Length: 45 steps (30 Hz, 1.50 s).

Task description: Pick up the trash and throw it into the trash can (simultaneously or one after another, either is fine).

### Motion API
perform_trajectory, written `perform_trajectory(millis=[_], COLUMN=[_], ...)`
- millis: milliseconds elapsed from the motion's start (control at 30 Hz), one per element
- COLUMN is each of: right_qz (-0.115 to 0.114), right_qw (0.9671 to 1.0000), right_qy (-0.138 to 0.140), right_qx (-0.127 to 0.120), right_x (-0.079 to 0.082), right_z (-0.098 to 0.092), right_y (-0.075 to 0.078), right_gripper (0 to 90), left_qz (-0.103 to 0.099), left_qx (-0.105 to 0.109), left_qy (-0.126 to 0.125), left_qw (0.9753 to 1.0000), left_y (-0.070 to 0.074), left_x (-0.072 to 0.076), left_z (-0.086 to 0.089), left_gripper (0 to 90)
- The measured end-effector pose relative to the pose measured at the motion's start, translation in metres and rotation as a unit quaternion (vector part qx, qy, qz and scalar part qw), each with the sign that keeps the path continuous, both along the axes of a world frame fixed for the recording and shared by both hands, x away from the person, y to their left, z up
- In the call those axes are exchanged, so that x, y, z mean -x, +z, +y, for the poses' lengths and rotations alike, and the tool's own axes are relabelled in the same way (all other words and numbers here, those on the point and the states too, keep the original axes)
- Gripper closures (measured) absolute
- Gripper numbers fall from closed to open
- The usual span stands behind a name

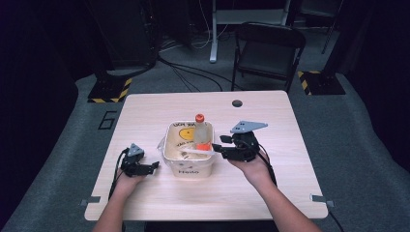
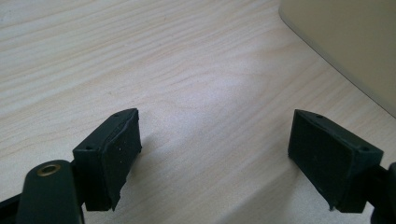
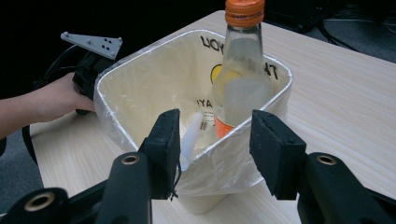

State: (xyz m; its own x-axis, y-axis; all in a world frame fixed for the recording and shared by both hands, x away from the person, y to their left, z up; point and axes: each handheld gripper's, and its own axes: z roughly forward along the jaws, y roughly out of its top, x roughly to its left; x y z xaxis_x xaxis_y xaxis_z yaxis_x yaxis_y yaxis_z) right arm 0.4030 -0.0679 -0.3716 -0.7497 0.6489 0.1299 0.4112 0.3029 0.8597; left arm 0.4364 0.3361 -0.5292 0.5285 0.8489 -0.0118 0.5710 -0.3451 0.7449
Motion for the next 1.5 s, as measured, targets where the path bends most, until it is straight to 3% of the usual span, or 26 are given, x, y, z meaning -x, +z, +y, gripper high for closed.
perform_trajectory(millis=[333, 667, 767, 1167, 1500], right_qz=[-0.011, -0.004, -0.013, -0.011, -0.036], right_qw=[0.9996, 0.9989, 0.9985, 0.9975, 0.9936], right_qy=[-0.021, -0.045, -0.052, -0.066, -0.083], right_qx=[0.015, 0.013, 0.013, 0.02, 0.069], right_x=[-0.001, -0.003, -0.002, 0.001, 0.007], right_z=[-0.017, -0.039, -0.048, -0.07, -0.081], right_y=[-0.006, -0.016, -0.022, -0.047, -0.069], right_gripper=[49.9, 49.0, 47.8, 47.8, 47.4], left_qz=[0.0, 0.0, 0.0, 0.0, 0.0], left_qx=[0.0, -0.001, -0.001, -0.001, -0.001], left_qy=[0.0, 0.0, 0.0, 0.0, 0.001], left_qw=[1.0, 1.0, 1.0, 1.0, 1.0], left_y=[0.0, 0.0, 0.0, 0.0, 0.0], left_x=[0.0, 0.0, 0.0, 0.0, 0.001], left_z=[0.0, 0.0, 0.0, 0.0, 0.0], left_gripper=[17.0, 16.9, 16.9, 16.9, 16.9])
